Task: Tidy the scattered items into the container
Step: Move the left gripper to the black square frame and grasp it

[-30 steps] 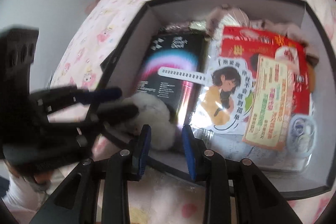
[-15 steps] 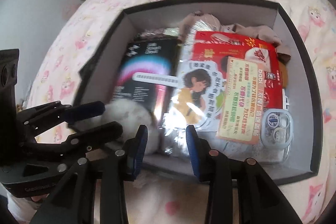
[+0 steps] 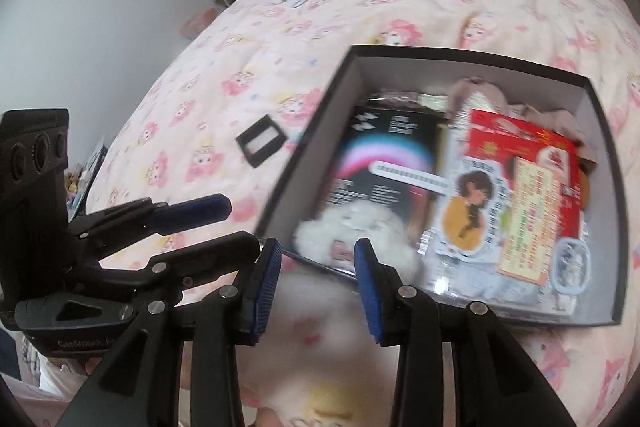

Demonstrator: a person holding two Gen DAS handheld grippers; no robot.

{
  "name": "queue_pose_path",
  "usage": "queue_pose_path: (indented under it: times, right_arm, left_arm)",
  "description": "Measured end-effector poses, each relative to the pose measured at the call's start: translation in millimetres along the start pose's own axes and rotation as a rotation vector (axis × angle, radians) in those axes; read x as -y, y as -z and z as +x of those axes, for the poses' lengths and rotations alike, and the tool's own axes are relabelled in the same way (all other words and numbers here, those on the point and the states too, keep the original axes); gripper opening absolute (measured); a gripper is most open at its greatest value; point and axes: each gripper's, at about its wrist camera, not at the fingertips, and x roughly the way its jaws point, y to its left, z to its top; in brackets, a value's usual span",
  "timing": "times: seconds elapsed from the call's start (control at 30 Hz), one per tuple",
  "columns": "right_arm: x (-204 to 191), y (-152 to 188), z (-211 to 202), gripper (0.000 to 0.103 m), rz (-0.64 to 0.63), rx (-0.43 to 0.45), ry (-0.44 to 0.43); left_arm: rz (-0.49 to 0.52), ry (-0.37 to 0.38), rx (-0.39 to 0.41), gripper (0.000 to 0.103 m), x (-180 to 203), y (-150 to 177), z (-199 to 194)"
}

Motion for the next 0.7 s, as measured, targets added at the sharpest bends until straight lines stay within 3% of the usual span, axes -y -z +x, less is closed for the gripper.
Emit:
queue_pose_path:
  times: [0.33,0.47,0.57,0.7]
  right_arm:
    - [-54.5,-49.8,43.6,0.034,-0.071,-0.036,-0.033]
    - [-67.5,-87.8,81.8,0.035,-0.071,-0.096,-0.059]
    - [-75.4,-113.7,123.6,0.035,-0.059,-0.158,0.001]
    - [-89.8,-125.6,163.3,0.035,-0.116,-0.201,0.077]
  left_arm:
    - [-0.213,-0.063,0.125,0.051,-78.0,-7.1,-27.4]
    - [-0.409,-0.128,0.147,0.049,-142.7,-20.3,-12.7]
    - [-0.49,-0.184,0.131,0.043,-179.4,-23.5,6.6]
    - [-0.533,-0.191,0.076,0.043,-210.5,-29.1,34.9]
